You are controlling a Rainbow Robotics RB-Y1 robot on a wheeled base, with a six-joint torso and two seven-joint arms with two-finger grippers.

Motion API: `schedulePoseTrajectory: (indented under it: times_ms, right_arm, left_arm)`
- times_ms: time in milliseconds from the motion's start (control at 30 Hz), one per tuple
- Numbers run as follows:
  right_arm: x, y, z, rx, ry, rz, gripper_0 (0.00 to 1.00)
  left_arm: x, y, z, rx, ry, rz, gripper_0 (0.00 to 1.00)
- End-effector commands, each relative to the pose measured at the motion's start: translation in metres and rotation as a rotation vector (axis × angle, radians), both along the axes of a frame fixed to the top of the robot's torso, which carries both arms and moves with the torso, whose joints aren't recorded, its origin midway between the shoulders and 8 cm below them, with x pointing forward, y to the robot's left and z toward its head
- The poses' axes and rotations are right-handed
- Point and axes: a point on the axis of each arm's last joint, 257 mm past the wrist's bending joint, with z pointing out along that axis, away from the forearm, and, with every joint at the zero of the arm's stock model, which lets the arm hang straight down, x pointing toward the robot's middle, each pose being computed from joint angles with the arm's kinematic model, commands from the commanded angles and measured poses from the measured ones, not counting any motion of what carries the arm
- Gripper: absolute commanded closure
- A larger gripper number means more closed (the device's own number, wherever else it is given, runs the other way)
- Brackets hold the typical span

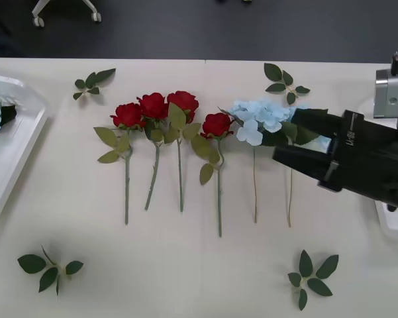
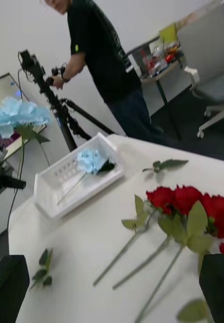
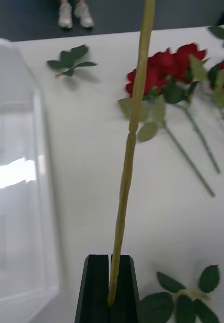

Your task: Put the red flowers into the right box and the blue flowers into the left box

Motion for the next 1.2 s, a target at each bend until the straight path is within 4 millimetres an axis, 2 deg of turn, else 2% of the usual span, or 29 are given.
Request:
schedulePoseTrajectory:
  times_ms: [33, 67, 267, 500, 567, 800, 967, 1200]
  right_arm:
    - [0.008, -0.021, -0.018, -0.029, 0.084, 0.029, 0.00]
    - [0.010, -0.033, -0.028, -0.044, 0.135, 0.040, 0.00]
    - [0.027, -0.079, -0.063, -0.178, 0.296, 0.040, 0.00]
    - [0.039, -0.103, -0.085, -0.225, 0.501, -0.022, 0.00]
    - [0.039, -0.104, -0.092, -0.204, 0.615, -0.066, 0.00]
    - [0.036, -0.097, -0.110, -0.209, 0.850, -0.201, 0.00]
    - [0.040, -0.083, -0.125, -0.207, 0.939, -0.292, 0.00]
    - [0.062, -0.057, -0.164, -0.232, 1.006, -0.430, 0.00]
  left_arm:
    - [0.004, 0.034, 0.001, 0.064, 0.043, 0.116, 1.00]
    - [0.007, 0.047, 0.000, 0.093, 0.045, 0.158, 1.00]
    - [0.021, 0.091, 0.004, 0.142, 0.075, 0.329, 1.00]
    - [0.033, 0.127, 0.011, 0.185, 0.126, 0.476, 1.00]
    - [0.041, 0.135, 0.014, 0.196, 0.134, 0.518, 1.00]
    - [0.062, 0.147, 0.016, 0.221, 0.170, 0.622, 1.00]
    - [0.077, 0.149, 0.011, 0.224, 0.203, 0.687, 1.00]
    - [0.102, 0.162, -0.001, 0.181, 0.248, 0.756, 1.00]
